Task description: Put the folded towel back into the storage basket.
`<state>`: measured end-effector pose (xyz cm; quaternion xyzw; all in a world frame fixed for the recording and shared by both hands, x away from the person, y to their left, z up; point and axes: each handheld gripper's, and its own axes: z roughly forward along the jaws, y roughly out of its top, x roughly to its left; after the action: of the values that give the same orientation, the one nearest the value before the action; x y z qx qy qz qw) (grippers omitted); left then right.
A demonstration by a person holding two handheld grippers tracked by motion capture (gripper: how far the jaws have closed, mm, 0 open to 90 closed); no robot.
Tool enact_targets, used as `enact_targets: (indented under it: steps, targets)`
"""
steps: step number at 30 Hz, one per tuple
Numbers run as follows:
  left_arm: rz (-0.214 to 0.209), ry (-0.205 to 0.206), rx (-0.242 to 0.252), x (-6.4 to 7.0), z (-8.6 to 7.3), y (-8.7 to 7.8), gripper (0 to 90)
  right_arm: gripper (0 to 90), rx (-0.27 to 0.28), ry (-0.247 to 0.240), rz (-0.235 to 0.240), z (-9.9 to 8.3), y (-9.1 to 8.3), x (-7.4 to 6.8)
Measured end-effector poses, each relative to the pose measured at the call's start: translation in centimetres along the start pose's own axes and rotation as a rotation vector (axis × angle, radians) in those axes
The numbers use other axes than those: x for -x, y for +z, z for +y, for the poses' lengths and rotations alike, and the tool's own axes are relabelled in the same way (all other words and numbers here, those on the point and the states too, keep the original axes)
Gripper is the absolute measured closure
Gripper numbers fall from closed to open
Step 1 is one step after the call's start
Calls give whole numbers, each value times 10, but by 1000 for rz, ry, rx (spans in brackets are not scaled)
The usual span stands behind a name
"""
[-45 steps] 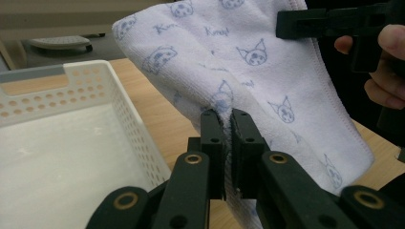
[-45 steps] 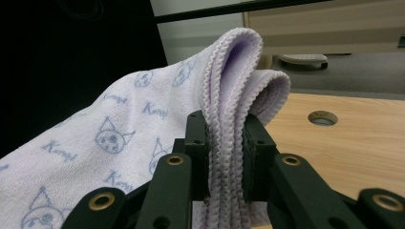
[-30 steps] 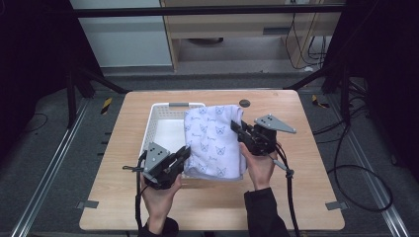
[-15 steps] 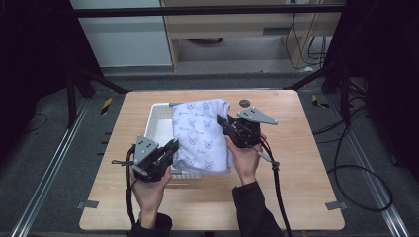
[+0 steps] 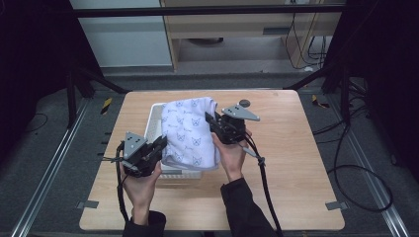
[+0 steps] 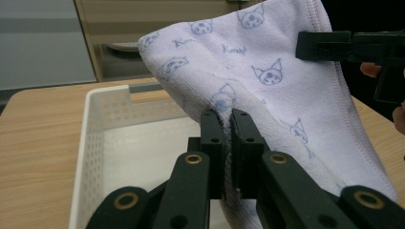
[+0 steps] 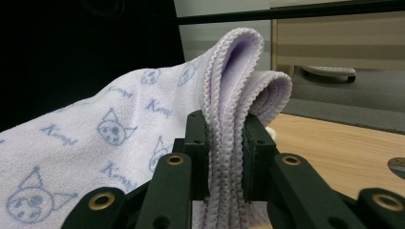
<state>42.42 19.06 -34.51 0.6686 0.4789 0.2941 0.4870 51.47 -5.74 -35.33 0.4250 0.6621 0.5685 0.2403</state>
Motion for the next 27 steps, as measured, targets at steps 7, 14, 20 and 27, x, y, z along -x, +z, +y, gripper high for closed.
enact_targets:
  steps: [7,14,20,27]
  targets:
    - [38,1,0,-6,0,1,845,762,-2,9,8,1,12,-5]
    - [59,-18,8,-16,0,2,845,762,6,4,9,2,21,-10]
    - [79,-28,14,-24,1,4,845,762,10,3,8,3,29,-14]
    - [103,-32,10,-32,1,9,845,763,4,-2,10,3,39,-17]
